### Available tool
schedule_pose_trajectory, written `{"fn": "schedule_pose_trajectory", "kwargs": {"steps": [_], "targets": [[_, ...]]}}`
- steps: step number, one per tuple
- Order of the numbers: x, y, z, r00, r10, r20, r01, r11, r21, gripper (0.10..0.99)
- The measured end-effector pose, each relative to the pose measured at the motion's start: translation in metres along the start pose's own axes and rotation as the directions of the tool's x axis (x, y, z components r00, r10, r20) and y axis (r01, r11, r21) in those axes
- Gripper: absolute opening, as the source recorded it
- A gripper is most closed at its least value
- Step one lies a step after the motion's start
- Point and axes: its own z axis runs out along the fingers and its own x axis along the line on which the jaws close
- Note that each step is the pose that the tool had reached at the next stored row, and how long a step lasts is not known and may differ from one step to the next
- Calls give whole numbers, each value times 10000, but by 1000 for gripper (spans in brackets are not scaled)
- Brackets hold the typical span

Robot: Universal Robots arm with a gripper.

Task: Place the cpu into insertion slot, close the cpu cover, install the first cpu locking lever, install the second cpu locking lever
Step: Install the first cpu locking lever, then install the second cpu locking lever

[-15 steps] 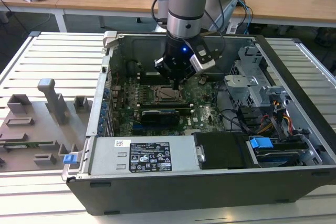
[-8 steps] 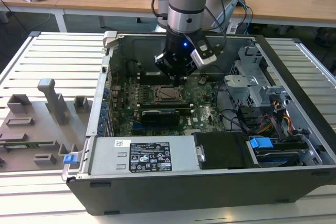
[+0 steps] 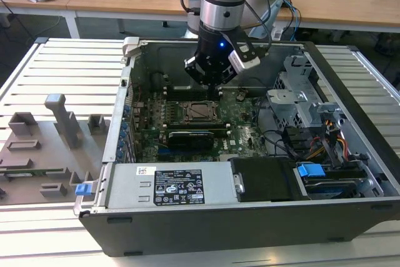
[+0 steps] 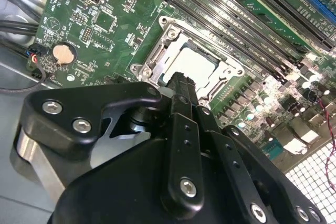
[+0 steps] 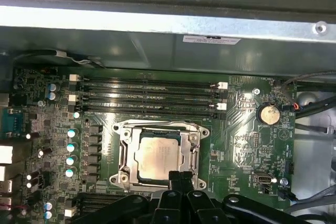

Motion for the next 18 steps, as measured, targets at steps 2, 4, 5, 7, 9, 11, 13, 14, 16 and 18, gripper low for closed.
{"fn": "schedule_pose_trajectory", "kwargs": {"steps": [2,4,5,7,9,11,13,14,16,18], "targets": [[0,0,0,10000,0,0,0,10000,0,106],[0,0,0,10000,0,0,0,10000,-1,106],[0,0,0,10000,0,0,0,10000,0,106],[0,0,-1,10000,0,0,0,10000,-1,106],[0,0,-1,10000,0,0,0,10000,0,106],[0,0,-1,10000,0,0,0,10000,0,106],[3,-60,-2,10000,1,0,-1,10000,0,106],[5,-96,-2,10000,0,0,0,10000,0,106],[8,-167,-3,10000,0,0,0,10000,0,106],[13,-259,-2,10000,1,0,-1,10000,0,106]]}}
